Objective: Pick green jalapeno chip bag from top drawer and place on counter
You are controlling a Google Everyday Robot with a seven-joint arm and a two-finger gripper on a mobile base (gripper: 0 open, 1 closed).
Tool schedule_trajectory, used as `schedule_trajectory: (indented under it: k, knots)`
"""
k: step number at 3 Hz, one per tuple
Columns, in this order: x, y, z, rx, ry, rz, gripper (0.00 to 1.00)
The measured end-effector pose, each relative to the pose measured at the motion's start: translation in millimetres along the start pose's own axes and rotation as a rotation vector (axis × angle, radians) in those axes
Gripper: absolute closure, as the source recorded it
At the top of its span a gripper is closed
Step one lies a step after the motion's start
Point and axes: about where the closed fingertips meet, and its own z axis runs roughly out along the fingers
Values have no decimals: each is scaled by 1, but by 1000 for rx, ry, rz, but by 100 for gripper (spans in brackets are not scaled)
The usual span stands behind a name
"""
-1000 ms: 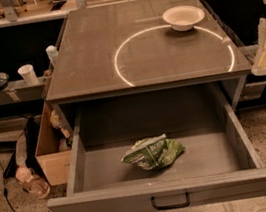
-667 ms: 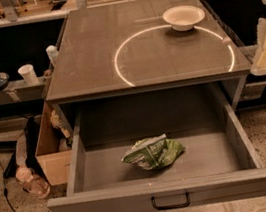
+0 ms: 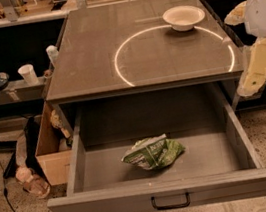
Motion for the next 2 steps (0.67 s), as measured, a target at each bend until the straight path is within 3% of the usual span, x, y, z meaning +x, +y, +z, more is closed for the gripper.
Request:
schedule_trajectory:
  k: [2]
  knots:
    - [-1,23,45,-86,-10,19,0]
